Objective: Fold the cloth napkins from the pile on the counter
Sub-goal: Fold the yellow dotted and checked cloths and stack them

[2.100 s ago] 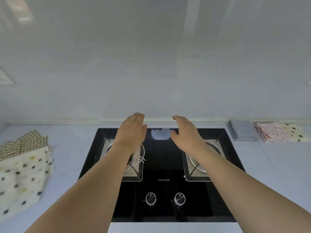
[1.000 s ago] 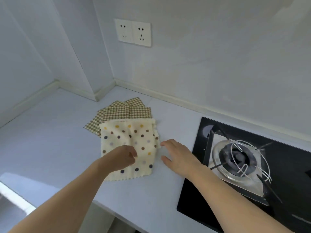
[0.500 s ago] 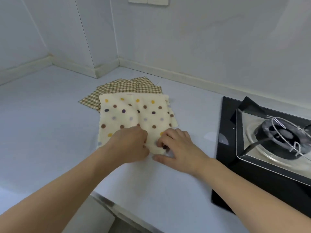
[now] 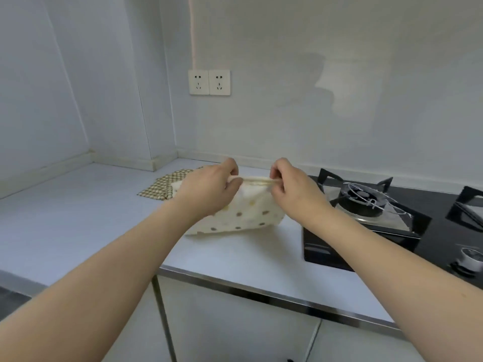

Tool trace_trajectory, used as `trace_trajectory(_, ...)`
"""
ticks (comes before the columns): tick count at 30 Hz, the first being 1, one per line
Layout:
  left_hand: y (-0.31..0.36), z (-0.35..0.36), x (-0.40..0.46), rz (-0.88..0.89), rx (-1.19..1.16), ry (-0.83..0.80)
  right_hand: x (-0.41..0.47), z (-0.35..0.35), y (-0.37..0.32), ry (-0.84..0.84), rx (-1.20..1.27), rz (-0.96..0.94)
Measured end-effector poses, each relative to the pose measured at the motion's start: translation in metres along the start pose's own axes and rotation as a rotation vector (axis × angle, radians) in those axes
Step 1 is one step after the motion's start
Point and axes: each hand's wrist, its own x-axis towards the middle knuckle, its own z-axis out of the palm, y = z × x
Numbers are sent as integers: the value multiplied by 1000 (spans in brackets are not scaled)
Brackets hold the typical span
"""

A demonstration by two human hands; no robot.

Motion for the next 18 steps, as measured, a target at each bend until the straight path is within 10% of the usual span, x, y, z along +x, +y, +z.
trace_trajectory(5, 14, -43, -10, 70, -152, -115, -1, -36, -23, -193, -152, 163)
trace_trajectory(11, 4, -54, -1, -31, -508, -62, 15, -58, -36, -233, 402, 383)
trace_trajectory(18, -29, -18, 33, -207, -634, -167, 40, -39, 17, -347, 35, 306)
